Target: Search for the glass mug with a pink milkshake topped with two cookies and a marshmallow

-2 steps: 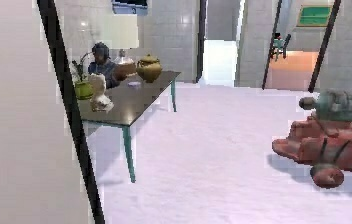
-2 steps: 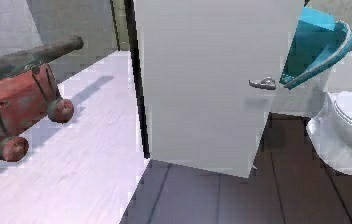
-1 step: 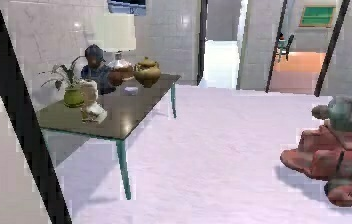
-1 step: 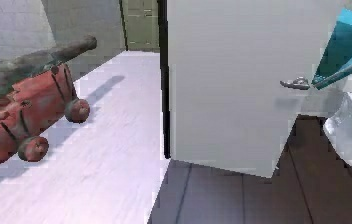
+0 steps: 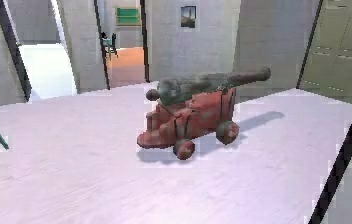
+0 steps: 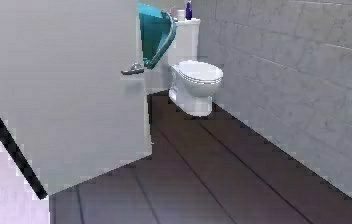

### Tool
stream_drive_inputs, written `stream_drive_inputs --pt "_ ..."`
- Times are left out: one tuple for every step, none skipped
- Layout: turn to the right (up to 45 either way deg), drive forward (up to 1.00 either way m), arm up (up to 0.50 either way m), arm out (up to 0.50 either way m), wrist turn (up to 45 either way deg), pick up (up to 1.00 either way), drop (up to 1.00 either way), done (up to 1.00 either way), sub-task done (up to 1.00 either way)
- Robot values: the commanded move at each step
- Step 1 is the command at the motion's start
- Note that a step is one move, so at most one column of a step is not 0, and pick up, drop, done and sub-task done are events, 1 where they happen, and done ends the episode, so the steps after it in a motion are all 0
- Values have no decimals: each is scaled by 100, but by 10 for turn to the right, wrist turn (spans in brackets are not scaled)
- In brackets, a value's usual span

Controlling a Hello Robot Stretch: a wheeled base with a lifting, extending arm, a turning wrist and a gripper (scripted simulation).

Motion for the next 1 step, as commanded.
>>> stream_drive_inputs --pt "450 0 0 0 0 0 0 0 0"
